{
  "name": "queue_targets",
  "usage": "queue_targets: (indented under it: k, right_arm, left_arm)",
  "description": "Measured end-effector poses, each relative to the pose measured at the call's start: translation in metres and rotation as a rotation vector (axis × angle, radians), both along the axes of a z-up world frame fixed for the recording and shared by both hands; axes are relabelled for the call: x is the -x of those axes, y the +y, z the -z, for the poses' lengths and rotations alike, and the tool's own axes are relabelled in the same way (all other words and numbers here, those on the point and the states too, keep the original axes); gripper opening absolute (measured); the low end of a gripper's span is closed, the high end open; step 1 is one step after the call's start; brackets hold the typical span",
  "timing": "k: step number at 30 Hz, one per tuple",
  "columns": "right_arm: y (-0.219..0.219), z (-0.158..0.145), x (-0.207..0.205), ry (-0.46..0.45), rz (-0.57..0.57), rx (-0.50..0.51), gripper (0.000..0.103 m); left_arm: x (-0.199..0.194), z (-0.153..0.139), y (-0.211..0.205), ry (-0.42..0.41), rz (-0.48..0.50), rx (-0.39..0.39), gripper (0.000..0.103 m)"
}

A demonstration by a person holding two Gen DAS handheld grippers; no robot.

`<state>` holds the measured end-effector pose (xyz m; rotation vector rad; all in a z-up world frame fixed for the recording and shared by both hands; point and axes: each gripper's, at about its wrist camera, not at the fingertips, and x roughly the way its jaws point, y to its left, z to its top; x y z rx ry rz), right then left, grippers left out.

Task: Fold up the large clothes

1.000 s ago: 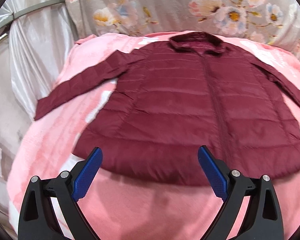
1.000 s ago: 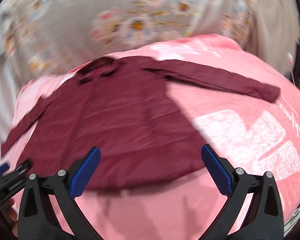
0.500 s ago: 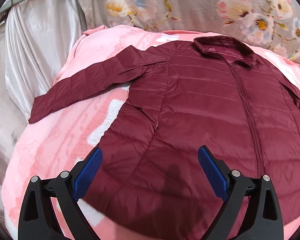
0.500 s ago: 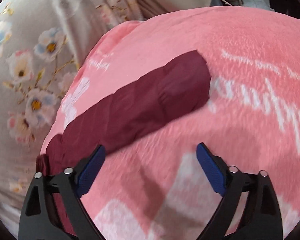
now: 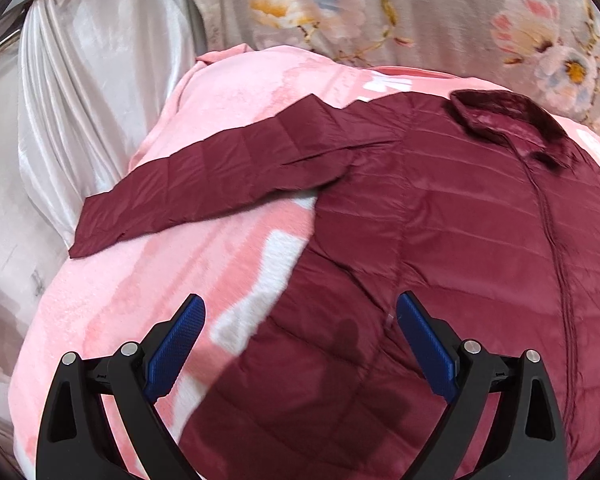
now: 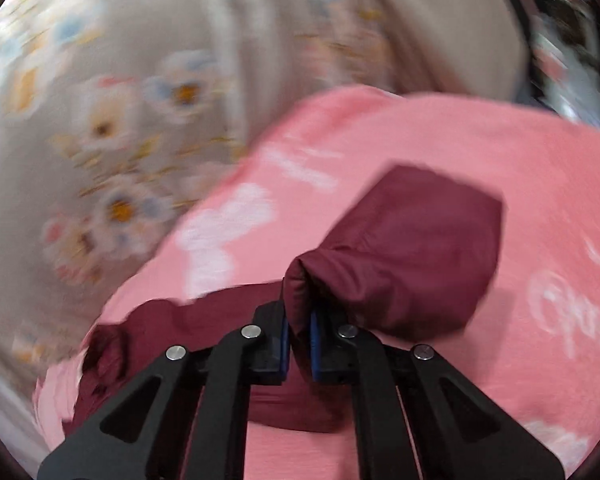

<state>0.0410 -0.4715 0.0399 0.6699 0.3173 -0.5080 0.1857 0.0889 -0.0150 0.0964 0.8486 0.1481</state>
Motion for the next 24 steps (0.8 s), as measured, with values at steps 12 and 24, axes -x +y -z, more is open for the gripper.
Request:
queue_targets:
  k: [12, 24]
  right_arm:
    - [0.294, -0.001, -0.178, 0.121, -0.711, 0.320, 0.007]
    - [0.366, 0.054, -0.175, 0.200, -0.882, 0.305, 0.057]
  left_arm:
    - [-0.016, 0.001, 0.013, 0.004, 0.001, 0.040, 0.094]
    - [-0.055, -0.004, -0.008, 0.062, 0.164, 0.329, 0.094]
